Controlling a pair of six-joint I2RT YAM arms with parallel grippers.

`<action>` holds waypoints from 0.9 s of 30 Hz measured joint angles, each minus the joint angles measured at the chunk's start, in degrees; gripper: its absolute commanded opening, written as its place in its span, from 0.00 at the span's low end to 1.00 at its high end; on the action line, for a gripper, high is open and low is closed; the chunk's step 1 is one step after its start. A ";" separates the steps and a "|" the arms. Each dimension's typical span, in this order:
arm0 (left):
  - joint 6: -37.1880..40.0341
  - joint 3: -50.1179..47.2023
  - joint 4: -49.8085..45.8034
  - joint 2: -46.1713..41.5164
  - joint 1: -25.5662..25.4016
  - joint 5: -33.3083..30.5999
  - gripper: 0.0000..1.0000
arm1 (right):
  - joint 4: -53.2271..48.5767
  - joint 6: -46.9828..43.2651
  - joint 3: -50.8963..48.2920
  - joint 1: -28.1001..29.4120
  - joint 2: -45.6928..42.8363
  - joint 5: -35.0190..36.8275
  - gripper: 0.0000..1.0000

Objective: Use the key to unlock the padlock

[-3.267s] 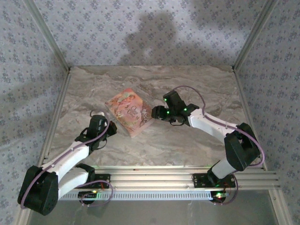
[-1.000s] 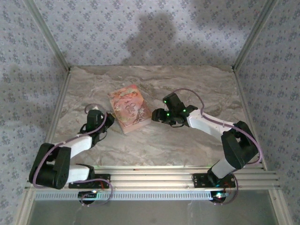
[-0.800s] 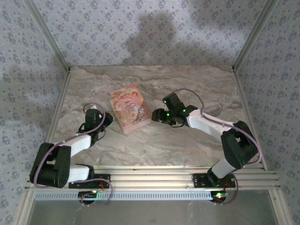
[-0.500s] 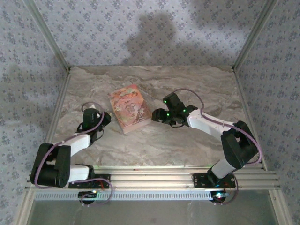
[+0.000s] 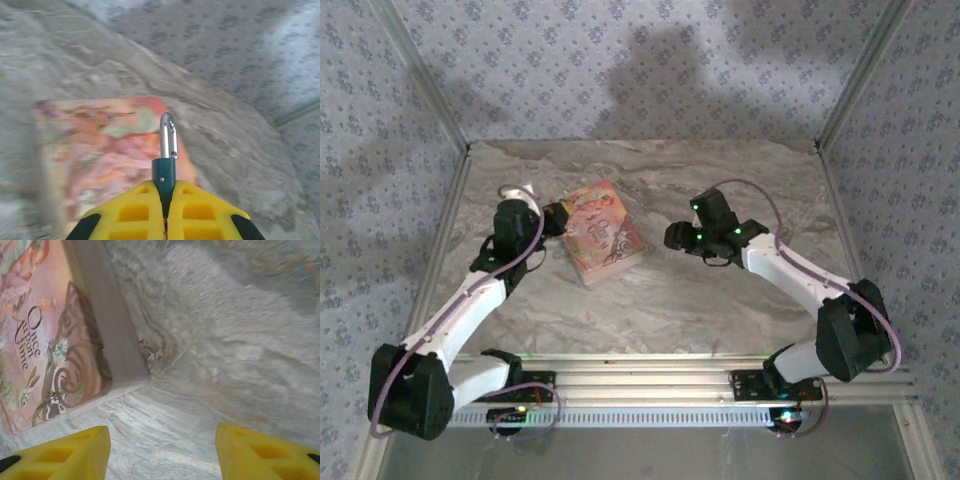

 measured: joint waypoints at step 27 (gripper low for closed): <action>2.03 44.44 -5.46 58.18 -32.33 -8.24 0.33 | -11.50 -4.92 -11.45 -15.26 -17.20 2.69 0.60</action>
